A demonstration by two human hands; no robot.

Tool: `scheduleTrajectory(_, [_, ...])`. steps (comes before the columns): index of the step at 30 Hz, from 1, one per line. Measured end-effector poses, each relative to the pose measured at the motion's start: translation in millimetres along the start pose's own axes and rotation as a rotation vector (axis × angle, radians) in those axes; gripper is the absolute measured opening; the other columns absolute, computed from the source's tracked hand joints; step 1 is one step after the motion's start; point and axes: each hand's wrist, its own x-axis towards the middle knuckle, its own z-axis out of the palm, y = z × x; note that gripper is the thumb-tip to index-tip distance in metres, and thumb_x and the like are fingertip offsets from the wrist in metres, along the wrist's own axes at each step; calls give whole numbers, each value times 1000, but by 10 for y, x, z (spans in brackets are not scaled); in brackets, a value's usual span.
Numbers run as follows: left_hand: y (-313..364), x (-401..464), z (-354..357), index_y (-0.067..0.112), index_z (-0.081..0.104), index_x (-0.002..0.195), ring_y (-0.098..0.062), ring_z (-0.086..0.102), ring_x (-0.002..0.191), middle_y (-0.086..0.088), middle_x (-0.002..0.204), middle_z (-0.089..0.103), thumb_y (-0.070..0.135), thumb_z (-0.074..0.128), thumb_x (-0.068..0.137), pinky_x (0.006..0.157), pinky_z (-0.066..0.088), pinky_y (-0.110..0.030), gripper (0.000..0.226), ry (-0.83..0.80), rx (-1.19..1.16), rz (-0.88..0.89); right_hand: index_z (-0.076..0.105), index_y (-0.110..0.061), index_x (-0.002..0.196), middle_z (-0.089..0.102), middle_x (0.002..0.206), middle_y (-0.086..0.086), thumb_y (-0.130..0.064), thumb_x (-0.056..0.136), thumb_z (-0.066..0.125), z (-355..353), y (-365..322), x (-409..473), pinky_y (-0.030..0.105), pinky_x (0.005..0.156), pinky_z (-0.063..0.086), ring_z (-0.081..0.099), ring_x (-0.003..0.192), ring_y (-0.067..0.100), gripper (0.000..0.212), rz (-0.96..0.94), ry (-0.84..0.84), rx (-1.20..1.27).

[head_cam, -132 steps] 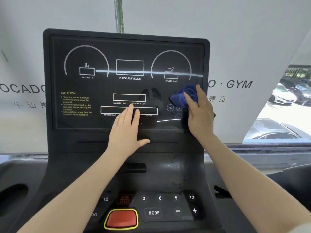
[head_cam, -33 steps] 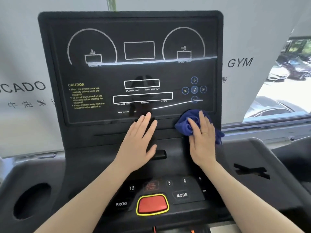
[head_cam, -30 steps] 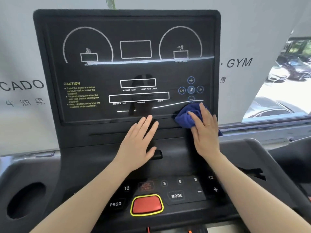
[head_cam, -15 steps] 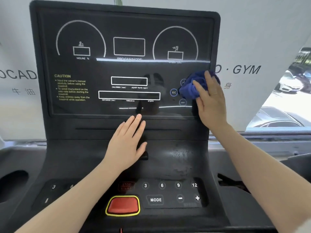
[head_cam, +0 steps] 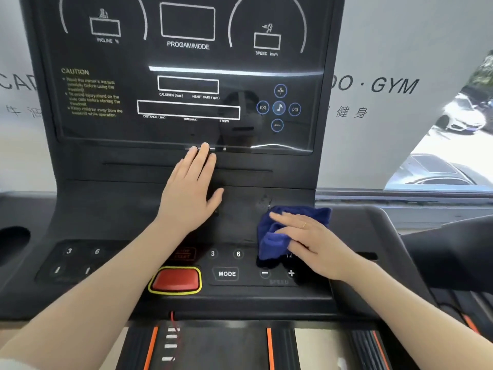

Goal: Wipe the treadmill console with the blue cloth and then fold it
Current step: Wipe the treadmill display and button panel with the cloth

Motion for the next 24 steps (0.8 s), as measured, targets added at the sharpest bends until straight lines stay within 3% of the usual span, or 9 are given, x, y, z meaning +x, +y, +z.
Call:
scheduleTrajectory(3, [19, 2, 5, -1, 45, 132, -37, 36, 132, -19, 144, 38, 41, 38, 85, 103, 36, -46, 64, -8, -12, -12, 60, -22, 127, 28, 146, -17, -21, 91, 45, -56, -34, -28, 8, 108, 7, 21, 135, -3, 39, -69, -93, -14])
scheduleTrajectory(7, [7, -2, 2, 1, 44, 134, -35, 33, 135, -16, 147, 35, 45, 38, 84, 104, 35, -45, 67, -22, -26, -29, 52, -26, 135, 14, 151, -16, -36, 95, 33, -46, 18, 63, 14, 111, -3, 15, 141, 6, 45, -91, -153, -131])
scheduleTrajectory(10, [21, -4, -8, 1, 43, 135, -35, 32, 136, -16, 148, 34, 47, 39, 82, 105, 34, -44, 70, -27, -45, -29, 47, -27, 138, 9, 154, -9, -41, 92, 22, -73, 63, 219, 27, 113, 5, 17, 142, 15, 53, -60, -109, -279])
scheduleTrajectory(14, [12, -15, -32, 2, 41, 137, -33, 29, 138, -15, 149, 32, 44, 36, 84, 106, 31, -41, 68, -43, -60, -30, 50, -27, 135, 27, 154, 4, -34, 91, 30, -103, 87, 410, 36, 113, 16, 29, 138, 23, 49, -2, 37, -519])
scheduleTrajectory(17, [-15, -12, -42, 2, 40, 138, -32, 26, 139, -14, 150, 31, 37, 31, 89, 109, 26, -38, 61, -38, -85, -23, 50, -24, 136, 26, 154, 7, -32, 91, 30, -87, 65, 474, 40, 112, 15, 21, 139, 23, 50, 35, 85, -489])
scheduleTrajectory(20, [-5, -14, -24, 1, 39, 138, -33, 26, 138, -15, 149, 31, 32, 32, 90, 111, 24, -38, 57, -21, -78, -13, 49, -22, 137, 18, 154, 3, -32, 90, 26, -44, 45, 443, 39, 111, 10, 22, 141, 25, 53, -95, -41, -425])
scheduleTrajectory(24, [-9, -17, 14, 0, 40, 137, -35, 28, 136, -18, 148, 33, 24, 33, 88, 111, 24, -40, 55, 8, -89, -3, 52, -21, 135, 24, 153, -1, -35, 90, 25, 115, -196, 383, 33, 112, 8, 28, 140, 23, 55, -196, -164, -230])
